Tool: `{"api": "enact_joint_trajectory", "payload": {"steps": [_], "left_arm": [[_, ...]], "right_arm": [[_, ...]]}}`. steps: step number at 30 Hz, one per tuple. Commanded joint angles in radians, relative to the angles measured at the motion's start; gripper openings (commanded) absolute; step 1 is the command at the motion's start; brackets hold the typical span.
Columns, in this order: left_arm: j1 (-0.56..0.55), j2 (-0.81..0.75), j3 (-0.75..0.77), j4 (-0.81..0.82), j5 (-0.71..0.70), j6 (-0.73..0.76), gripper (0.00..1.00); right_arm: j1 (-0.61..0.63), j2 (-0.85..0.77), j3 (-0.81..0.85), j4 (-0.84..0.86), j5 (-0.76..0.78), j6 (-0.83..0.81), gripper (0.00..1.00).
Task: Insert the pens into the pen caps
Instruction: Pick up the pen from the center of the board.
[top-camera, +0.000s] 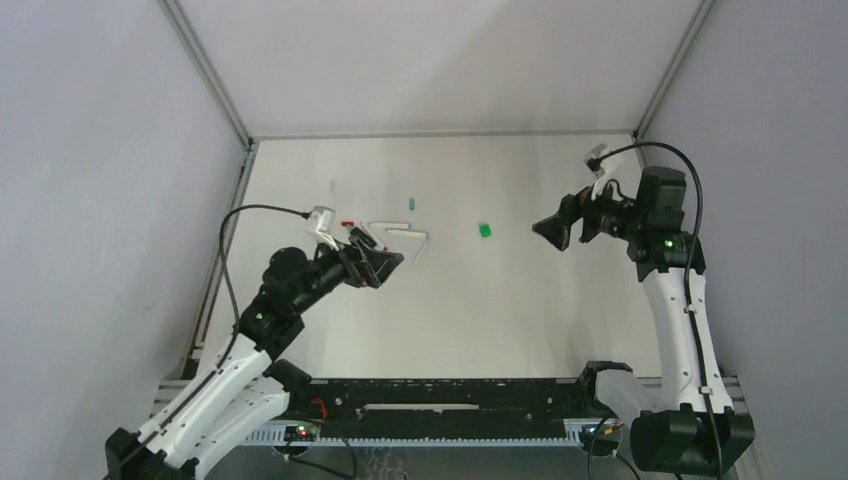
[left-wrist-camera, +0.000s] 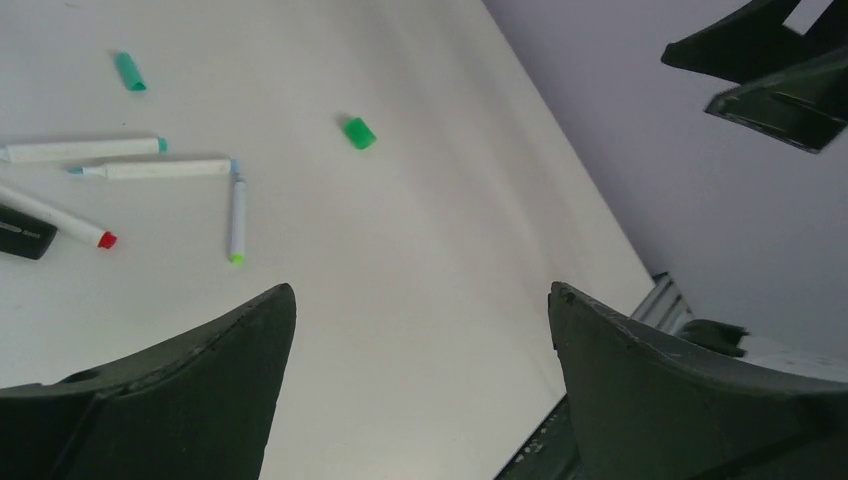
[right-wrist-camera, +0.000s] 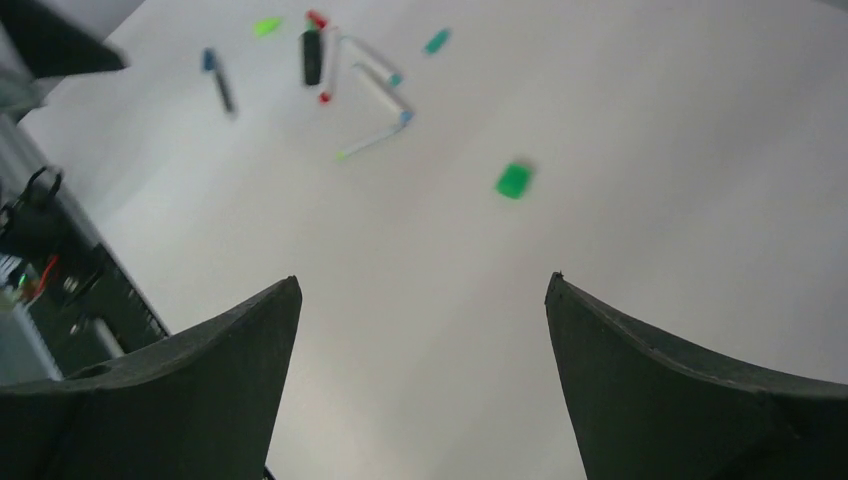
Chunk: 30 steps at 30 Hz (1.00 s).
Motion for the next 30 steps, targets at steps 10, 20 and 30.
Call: {"api": "enact_joint_trajectory", "payload": {"steps": [10,20,30], "left_arm": [[-0.104,0.602,0.246,-0.02,-0.24,0.146,0.82],[-0.119,1.04,0.653,-0.306,-0.291,0.283,0.41],[-0.119,1.238,0.832,-0.416,-0.263,0.339,0.38]], "right_arm": [[0.031,0.02,-0.207,0.087,-0.113,-0.183,1.0],[0.009,0.018,-0.207,0.086,-0.056,-0.192,1.0],[0.005,0.021,-0.207,0.086,-0.042,-0.192,1.0]]}}
